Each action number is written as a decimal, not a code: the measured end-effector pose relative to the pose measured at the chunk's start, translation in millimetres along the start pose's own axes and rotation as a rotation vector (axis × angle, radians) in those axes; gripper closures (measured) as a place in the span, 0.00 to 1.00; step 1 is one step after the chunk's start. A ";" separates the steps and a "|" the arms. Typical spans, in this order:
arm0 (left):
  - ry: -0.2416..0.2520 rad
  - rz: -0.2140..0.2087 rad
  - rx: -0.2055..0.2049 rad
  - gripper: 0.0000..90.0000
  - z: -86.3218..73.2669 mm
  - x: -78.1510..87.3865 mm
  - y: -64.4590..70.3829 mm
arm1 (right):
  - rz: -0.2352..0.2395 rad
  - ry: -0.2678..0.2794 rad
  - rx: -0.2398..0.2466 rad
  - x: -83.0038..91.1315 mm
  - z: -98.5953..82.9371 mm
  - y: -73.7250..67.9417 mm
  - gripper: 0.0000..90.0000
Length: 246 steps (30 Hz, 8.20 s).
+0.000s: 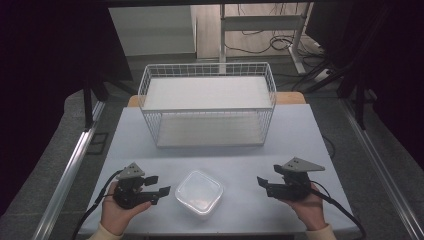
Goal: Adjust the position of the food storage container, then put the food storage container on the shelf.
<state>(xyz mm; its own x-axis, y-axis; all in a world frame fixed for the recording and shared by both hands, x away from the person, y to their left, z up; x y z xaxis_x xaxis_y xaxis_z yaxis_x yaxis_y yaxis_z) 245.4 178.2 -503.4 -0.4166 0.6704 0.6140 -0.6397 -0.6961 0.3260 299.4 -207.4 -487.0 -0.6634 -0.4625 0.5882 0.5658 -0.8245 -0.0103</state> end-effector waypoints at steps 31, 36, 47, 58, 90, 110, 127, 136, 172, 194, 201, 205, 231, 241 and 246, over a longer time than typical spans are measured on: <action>-0.206 -0.120 -0.028 1.00 -28.7 -36.2 13.3 | -0.023 -0.028 -0.012 -4.7 -4.2 3.0 0.28; -0.198 -0.123 -0.012 1.00 -26.3 -39.1 11.5 | -0.024 -0.030 -0.012 -5.2 -4.6 3.4 0.28; -0.172 -0.160 0.051 1.00 -15.9 -49.8 3.0 | -0.026 -0.031 -0.016 -5.4 -4.4 4.3 0.28; -0.185 -0.126 0.026 1.00 -2.5 -62.5 0.6 | -0.028 -0.033 -0.016 -6.0 -5.0 4.6 0.28; -0.126 -0.107 -0.006 0.97 34.0 -73.7 -2.4 | 0.026 -0.036 -0.019 -5.1 -6.4 1.1 0.28; -0.022 -0.094 0.076 0.31 34.0 -36.7 3.0 | 0.113 -0.041 -0.040 -7.7 -1.0 -14.0 0.25; 0.057 -0.175 0.153 0.33 41.7 -40.4 6.7 | 0.180 -0.077 -0.048 -10.1 7.0 -36.9 0.26; 0.055 -0.200 0.212 0.32 56.6 -49.0 0.8 | 0.204 -0.118 -0.106 -31.2 22.8 -47.0 0.26; -0.040 -0.282 0.320 0.35 45.8 -91.3 -1.9 | 0.228 -0.192 -0.237 -73.2 17.7 -52.9 0.39; -0.053 -0.309 0.345 0.62 41.3 -97.6 3.3 | 0.275 -0.223 -0.316 -75.9 12.9 -55.4 0.60; -0.019 -0.275 0.311 0.72 43.1 -90.9 6.5 | 0.266 -0.202 -0.331 -69.2 13.9 -54.6 0.69; 0.008 -0.262 0.299 0.75 44.4 -87.4 8.4 | 0.259 -0.181 -0.340 -64.7 15.7 -54.8 0.74; 0.057 -0.241 0.223 0.88 47.8 -72.1 13.3 | 0.266 -0.124 -0.345 -53.8 18.0 -55.8 0.87; 0.065 -0.244 0.220 0.89 48.9 -70.1 14.4 | 0.266 -0.118 -0.331 -52.6 18.4 -56.0 0.87; 0.068 -0.252 0.214 0.89 50.3 -67.6 14.8 | 0.270 -0.107 -0.330 -51.2 20.3 -55.9 0.87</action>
<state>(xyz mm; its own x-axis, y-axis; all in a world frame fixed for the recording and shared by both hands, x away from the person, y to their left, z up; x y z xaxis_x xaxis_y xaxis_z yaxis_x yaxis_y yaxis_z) 296.6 109.7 -503.8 -0.3096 0.8388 0.4479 -0.5810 -0.5398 0.6092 311.6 -131.0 -500.1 -0.4486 -0.6537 0.6094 0.5138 -0.7466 -0.4226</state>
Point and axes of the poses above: each handheld gripper's, and its own axes: x roughly backward along the jaws, z roughly out of its top, y roughly to its right, the point moved 5 cm from there along -x, roughly forward along the jaws, and after that the axes turned 6 degrees about -z, right-handed, at the moved point
